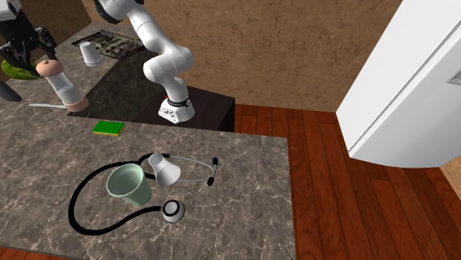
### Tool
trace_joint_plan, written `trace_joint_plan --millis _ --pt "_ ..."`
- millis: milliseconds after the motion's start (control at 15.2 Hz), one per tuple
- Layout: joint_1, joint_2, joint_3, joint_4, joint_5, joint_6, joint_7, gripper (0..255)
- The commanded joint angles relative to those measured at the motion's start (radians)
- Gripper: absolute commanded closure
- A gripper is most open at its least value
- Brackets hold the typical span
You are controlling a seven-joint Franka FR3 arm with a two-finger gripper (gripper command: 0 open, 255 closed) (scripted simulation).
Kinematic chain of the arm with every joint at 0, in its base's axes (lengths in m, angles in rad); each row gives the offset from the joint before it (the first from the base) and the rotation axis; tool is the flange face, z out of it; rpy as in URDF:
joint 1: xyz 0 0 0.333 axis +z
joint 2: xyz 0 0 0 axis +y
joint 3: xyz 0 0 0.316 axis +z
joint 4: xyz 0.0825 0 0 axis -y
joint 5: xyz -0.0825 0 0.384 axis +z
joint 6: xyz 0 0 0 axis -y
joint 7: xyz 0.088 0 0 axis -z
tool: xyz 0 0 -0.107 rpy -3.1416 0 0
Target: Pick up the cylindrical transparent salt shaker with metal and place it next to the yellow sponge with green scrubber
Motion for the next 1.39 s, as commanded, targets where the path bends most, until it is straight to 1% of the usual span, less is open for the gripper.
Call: trace_joint_plan --millis 0,198,396,594,858,1320 --pt "0.002 -0.001 -0.034 0.042 -0.031 -0.009 -0.055 255" --pt "0.016 0.004 -0.091 0.109 -0.074 -0.015 -0.134 255" --pt "0.039 0.013 -0.153 0.188 -0.115 -0.020 -0.214 255" --pt "0.075 0.024 -0.221 0.279 -0.155 -0.024 -0.295 255" --pt "0.143 0.041 -0.318 0.416 -0.204 -0.030 -0.402 255" --pt "0.093 -0.019 -0.317 0.289 -0.225 0.033 -0.365 255"
